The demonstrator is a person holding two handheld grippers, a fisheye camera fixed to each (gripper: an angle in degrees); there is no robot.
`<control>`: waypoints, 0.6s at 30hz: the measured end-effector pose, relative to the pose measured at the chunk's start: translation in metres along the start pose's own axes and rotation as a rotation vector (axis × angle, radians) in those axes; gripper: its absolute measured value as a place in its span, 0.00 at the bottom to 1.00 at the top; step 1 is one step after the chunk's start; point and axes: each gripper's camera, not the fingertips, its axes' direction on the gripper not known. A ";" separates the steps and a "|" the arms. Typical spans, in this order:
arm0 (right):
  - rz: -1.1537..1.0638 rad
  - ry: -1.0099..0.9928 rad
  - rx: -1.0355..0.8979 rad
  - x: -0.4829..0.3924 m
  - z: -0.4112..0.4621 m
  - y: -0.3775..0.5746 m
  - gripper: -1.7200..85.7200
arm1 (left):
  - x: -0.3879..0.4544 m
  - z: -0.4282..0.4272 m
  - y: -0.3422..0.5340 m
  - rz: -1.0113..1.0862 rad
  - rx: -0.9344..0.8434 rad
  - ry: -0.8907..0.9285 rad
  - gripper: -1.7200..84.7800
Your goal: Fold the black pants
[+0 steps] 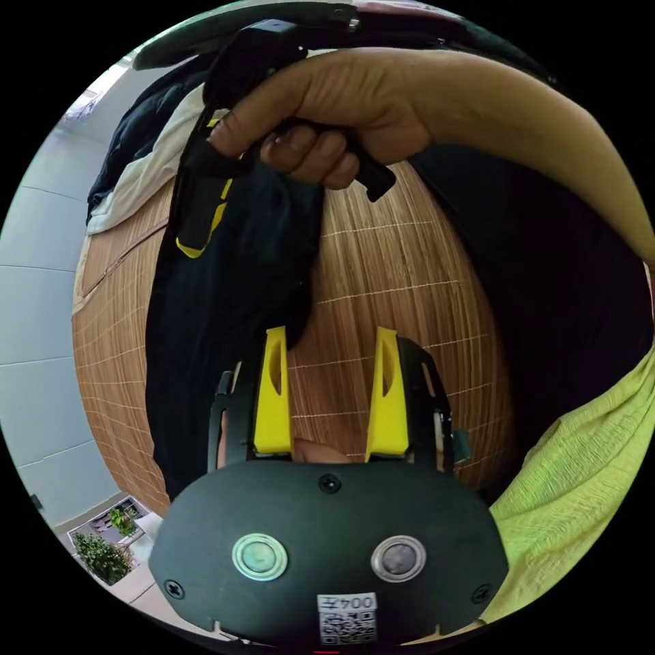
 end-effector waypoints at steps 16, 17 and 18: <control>-0.111 0.298 -0.131 -0.042 0.063 -0.023 0.06 | 0.039 0.019 -0.005 0.137 -0.072 0.027 0.17; -0.110 0.295 -0.130 -0.042 0.063 -0.024 0.06 | 0.048 0.015 0.000 0.146 -0.057 -0.044 0.18; -0.107 0.290 -0.130 -0.043 0.064 -0.025 0.06 | 0.053 0.013 0.003 0.157 -0.052 -0.088 0.18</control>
